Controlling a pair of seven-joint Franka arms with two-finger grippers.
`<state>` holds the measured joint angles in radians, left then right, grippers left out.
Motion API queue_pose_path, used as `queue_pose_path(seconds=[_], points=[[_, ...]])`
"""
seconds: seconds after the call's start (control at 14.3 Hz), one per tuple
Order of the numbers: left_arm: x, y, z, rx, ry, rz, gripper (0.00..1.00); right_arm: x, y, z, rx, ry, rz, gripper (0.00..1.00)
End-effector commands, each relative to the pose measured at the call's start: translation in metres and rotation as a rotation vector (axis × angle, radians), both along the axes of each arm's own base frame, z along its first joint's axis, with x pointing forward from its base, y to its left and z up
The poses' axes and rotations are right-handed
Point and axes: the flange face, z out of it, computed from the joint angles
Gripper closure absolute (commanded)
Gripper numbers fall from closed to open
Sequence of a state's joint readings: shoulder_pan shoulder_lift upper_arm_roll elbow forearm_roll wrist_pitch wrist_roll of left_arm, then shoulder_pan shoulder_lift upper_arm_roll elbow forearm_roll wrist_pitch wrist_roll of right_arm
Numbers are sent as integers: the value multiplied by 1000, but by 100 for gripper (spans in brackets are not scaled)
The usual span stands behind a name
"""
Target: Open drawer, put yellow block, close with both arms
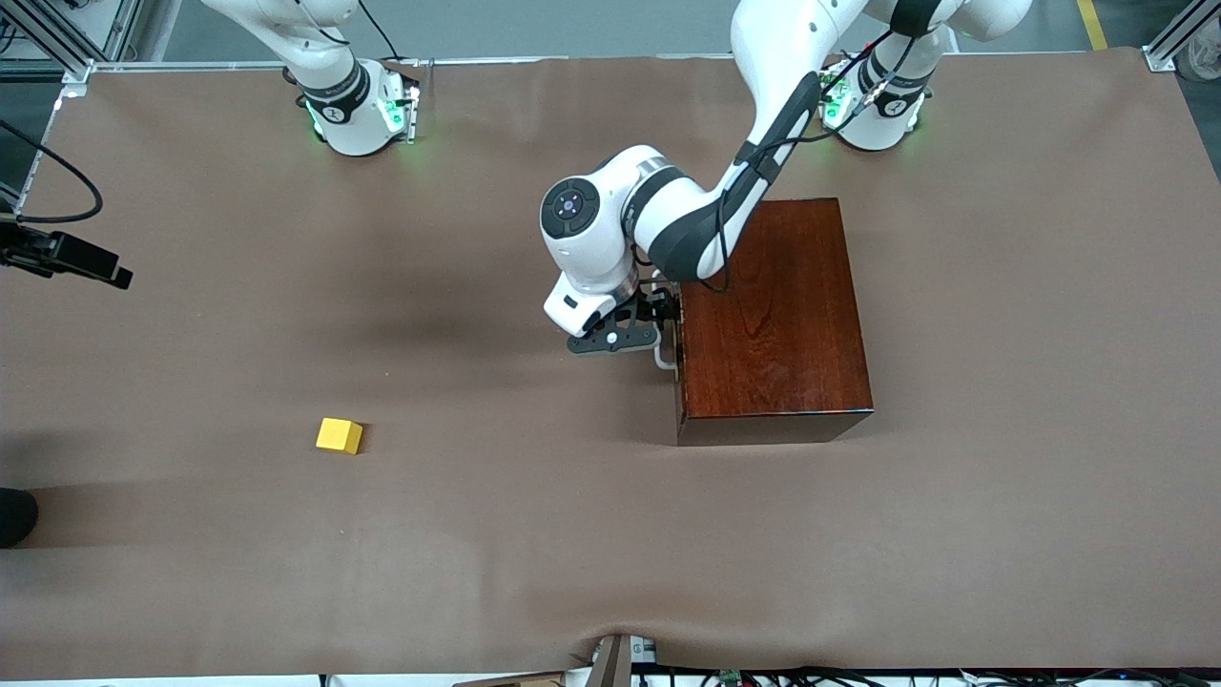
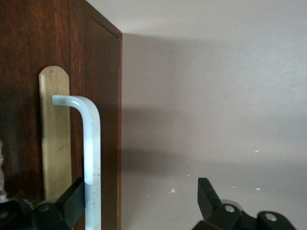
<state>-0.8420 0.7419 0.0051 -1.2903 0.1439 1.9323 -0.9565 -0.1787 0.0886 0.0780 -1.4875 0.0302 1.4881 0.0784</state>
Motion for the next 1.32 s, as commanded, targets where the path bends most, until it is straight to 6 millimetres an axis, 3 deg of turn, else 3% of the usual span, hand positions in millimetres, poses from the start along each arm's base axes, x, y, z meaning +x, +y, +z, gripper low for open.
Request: queue_pose_path(seconds=[0.0, 0.35, 0.63, 0.7, 0.91, 1.05, 1.11, 1.25], points=[[-4, -24, -3, -67, -67, 16, 0, 0, -2, 4, 21, 0, 2, 0], [-20, -63, 0, -230, -151, -19, 0, 0, -2, 3, 21, 1, 2, 0], [-26, -88, 24, -421, -249, 12, 0, 9, 0, -13, 27, 18, 5, 0], [-23, -86, 28, -437, -264, 41, 0, 13, 1, -21, 30, 30, 10, 0], [2, -67, 52, -437, -318, 84, 0, 47, 18, -73, 33, 44, 37, 0], [26, -43, 94, -468, -372, 142, 0, 60, 17, -96, 47, 34, 38, 0], [42, -24, 118, -477, -400, 169, 0, 63, 21, -104, 49, 37, 43, 0], [83, 25, 146, -482, -443, 241, 0, 73, 37, -136, 50, 83, 64, 0]])
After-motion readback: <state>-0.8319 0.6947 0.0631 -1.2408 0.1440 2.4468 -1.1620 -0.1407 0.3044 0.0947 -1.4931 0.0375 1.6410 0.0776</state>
